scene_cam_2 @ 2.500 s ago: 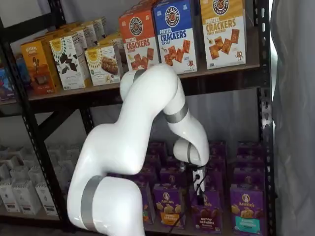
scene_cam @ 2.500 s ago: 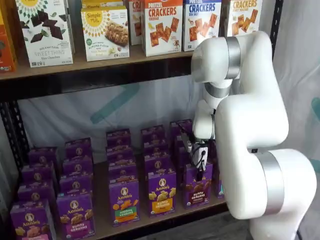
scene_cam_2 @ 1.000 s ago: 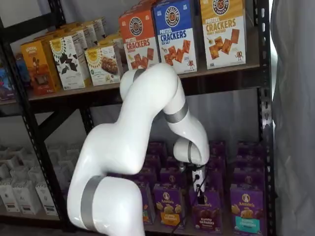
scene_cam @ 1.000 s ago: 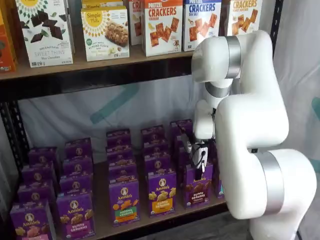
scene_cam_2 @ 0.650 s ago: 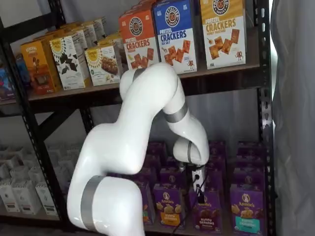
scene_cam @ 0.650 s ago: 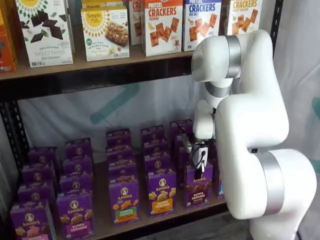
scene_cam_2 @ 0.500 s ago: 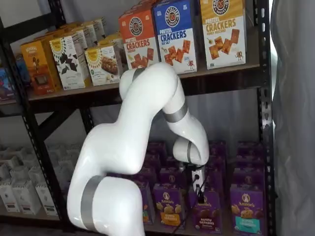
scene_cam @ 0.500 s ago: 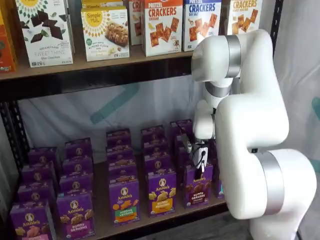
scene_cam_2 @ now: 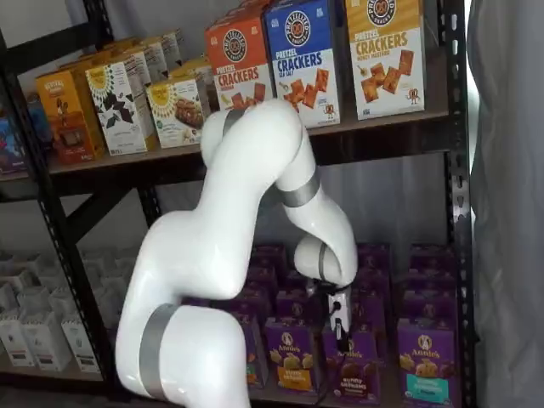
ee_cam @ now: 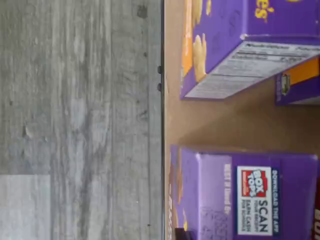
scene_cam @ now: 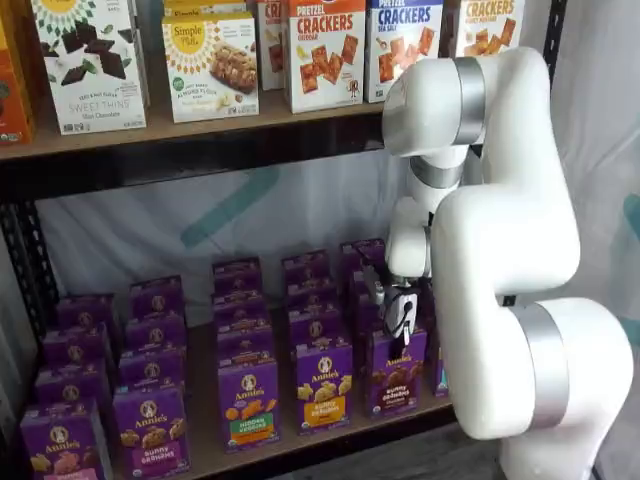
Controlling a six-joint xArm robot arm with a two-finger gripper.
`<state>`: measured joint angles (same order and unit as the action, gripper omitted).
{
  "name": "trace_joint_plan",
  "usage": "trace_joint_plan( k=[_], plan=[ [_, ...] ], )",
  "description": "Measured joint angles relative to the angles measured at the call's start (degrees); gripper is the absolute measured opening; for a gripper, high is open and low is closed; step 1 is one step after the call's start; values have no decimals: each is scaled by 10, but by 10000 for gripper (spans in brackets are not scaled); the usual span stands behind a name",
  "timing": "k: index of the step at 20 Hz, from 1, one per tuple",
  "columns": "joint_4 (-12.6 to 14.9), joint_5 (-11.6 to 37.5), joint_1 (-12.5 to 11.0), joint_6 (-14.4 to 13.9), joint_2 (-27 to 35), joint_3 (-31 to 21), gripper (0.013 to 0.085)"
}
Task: Pick up the purple box with a brown patch in the center, on the bottom shelf, the fifth box from the left
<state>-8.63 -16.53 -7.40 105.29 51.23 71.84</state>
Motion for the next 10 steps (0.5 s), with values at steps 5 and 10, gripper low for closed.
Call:
trace_joint_plan(
  k=[5,10],
  plan=[
    [53,-1,0,-49,-32,-42,370],
    [49,-21,5,-50,-76,-84,370]
  ],
)
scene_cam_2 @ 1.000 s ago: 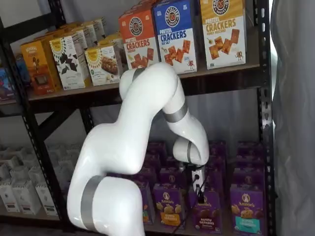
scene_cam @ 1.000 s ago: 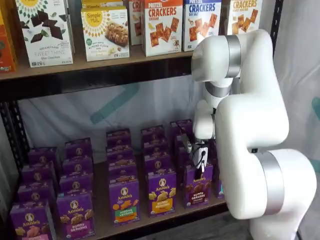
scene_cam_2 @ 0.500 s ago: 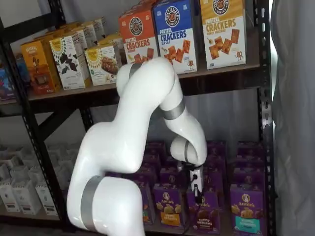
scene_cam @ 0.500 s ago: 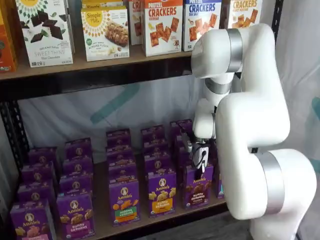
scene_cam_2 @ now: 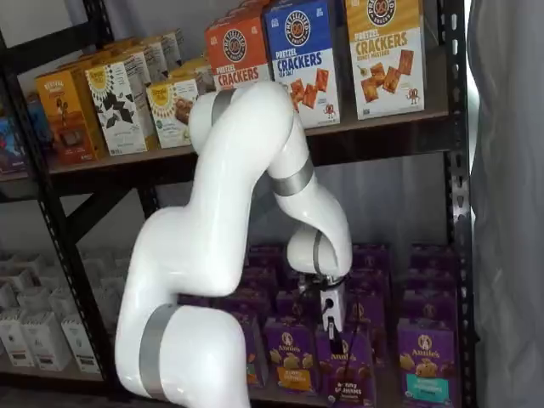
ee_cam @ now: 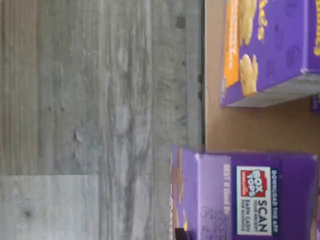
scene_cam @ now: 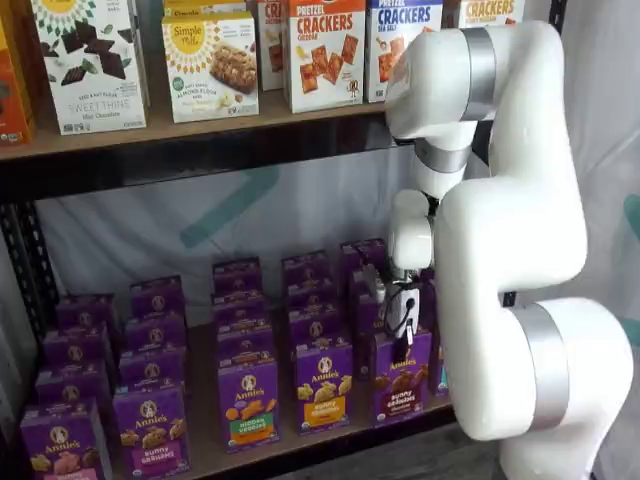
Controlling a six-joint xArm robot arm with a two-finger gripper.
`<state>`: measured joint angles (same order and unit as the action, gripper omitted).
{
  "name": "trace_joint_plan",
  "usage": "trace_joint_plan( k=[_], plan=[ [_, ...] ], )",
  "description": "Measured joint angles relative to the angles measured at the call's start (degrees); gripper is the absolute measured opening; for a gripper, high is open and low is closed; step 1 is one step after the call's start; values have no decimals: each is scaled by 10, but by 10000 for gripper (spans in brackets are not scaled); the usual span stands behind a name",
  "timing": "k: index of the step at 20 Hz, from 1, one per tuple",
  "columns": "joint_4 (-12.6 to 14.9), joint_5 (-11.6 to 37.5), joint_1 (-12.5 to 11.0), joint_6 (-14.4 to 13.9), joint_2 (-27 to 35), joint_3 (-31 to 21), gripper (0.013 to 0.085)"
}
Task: Pick up the purple box with a brown patch in the center, on the bottom shelf, the fifth box from the left
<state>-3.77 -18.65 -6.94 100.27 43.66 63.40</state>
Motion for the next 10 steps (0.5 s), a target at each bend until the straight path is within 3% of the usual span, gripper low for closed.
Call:
trace_joint_plan(
  k=[7,10],
  plan=[
    [-28,-12,9,18,-60,-61,370],
    [-53,-7,12,37,-86,-89,370]
  ],
)
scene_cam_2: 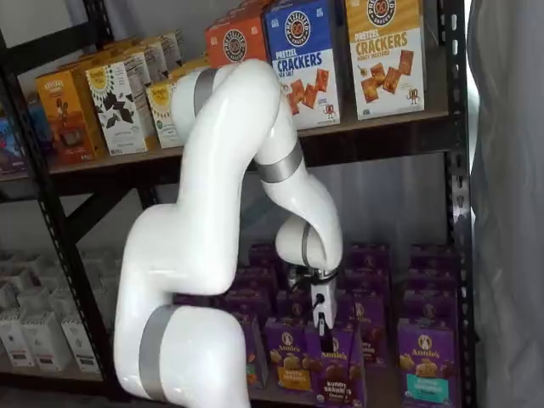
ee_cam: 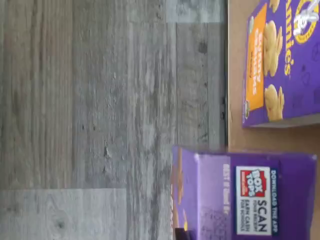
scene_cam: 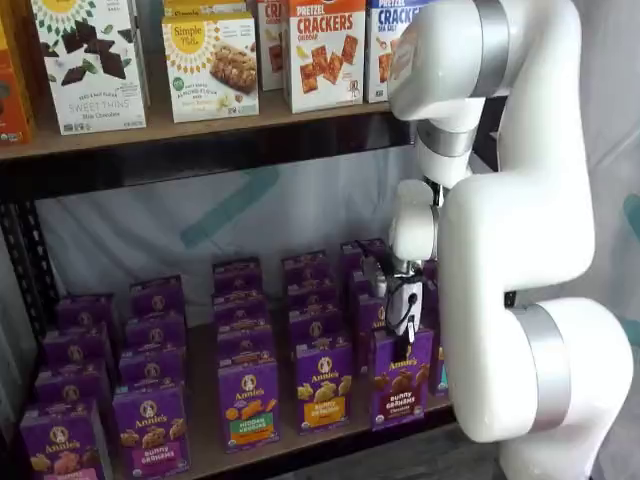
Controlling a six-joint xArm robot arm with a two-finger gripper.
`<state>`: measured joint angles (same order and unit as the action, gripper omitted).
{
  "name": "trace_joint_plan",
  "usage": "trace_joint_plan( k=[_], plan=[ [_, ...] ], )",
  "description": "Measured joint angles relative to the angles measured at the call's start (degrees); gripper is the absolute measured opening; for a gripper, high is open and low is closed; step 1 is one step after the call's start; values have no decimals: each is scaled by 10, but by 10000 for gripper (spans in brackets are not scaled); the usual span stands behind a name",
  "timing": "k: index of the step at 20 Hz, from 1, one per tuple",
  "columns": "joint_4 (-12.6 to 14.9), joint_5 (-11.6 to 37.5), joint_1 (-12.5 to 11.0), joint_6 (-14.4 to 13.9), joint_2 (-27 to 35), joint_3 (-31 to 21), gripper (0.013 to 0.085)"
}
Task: Pick up the purple box with a brown patch in the center, on the bottom shelf, the fifth box from the left
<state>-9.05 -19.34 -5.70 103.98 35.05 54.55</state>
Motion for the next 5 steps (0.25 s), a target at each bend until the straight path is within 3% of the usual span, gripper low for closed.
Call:
trace_joint_plan(
  k=[3,5],
  plan=[
    [-29,6,5,23,-29,-30,370],
    [-29,5,6,21,-45,-45,370]
  ],
)
